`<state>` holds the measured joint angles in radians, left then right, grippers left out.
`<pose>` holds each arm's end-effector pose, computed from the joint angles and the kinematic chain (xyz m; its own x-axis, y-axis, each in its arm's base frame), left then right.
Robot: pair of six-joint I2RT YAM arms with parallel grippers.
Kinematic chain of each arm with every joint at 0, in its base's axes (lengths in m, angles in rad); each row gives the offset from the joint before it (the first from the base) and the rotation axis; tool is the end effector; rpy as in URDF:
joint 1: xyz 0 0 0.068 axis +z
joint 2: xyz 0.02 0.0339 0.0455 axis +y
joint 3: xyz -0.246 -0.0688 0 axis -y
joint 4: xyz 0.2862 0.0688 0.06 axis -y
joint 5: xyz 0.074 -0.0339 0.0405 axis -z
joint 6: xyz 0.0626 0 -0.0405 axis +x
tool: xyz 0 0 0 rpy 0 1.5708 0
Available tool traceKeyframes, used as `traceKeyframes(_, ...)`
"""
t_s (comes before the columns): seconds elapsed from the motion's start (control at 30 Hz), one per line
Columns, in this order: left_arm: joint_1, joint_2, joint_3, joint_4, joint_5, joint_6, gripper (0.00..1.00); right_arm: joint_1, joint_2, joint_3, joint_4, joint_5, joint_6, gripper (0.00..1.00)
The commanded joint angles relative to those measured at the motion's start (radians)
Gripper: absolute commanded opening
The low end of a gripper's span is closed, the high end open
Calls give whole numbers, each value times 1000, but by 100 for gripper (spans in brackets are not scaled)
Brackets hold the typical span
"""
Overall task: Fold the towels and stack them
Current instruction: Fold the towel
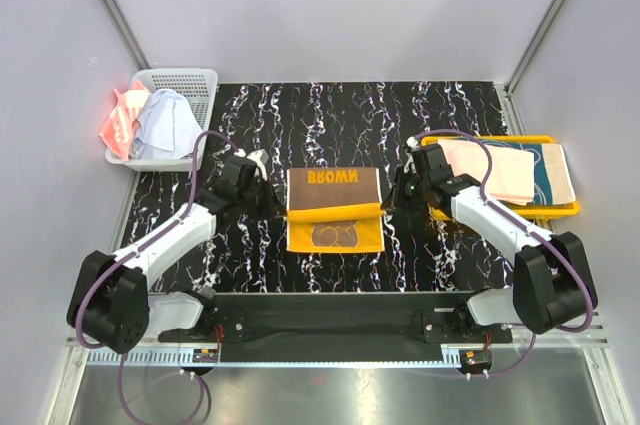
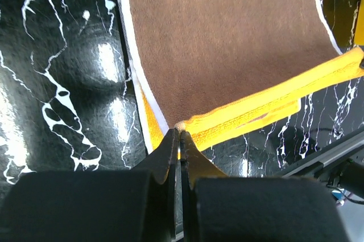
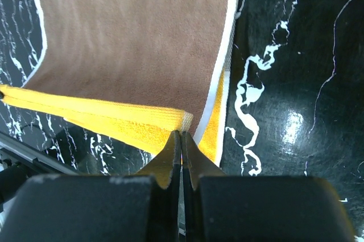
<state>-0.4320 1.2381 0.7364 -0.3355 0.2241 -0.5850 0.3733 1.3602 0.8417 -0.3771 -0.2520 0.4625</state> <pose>0.2756 -0.1424 0.1607 -0.8624 -0.1953 -0.4671 0.0805 0.8580 -0.5073 0.3025 0.1353 0.1593 -0.8728 0.1222 -0.4725 -0.1216 0.8831 0.4531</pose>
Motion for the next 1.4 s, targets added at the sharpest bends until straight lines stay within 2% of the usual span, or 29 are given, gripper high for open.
traceKeyframes(0.0, -11, -14, -14, 61, 15, -7, 0, 7, -21, -22, 44, 8, 14, 0)
traceKeyframes(0.37, -37, 24, -42, 93, 12, -32, 0, 19, -13, -49, 53, -7, 24, 0)
traceKeyframes(0.8, -39, -63, 24, -13, -40, -19, 0, 30, -93, -33, -2, -10, 22, 0)
traceKeyframes(1.17, -40, -39, -69, 41, -9, -30, 1, 38, -52, -130, 78, -26, 45, 0)
traceKeyframes(1.2, -40, -32, -81, 47, -5, -32, 3, 38, -49, -135, 79, -27, 50, 1)
traceKeyframes(1.27, -40, -29, -92, 55, 1, -32, 5, 38, -49, -148, 92, -36, 56, 11)
traceKeyframes(1.33, -44, -25, -103, 62, 11, -32, 15, 39, -50, -151, 93, -39, 57, 23)
traceKeyframes(1.37, -45, -26, -104, 62, 14, -30, 17, 39, -55, -151, 92, -39, 57, 25)
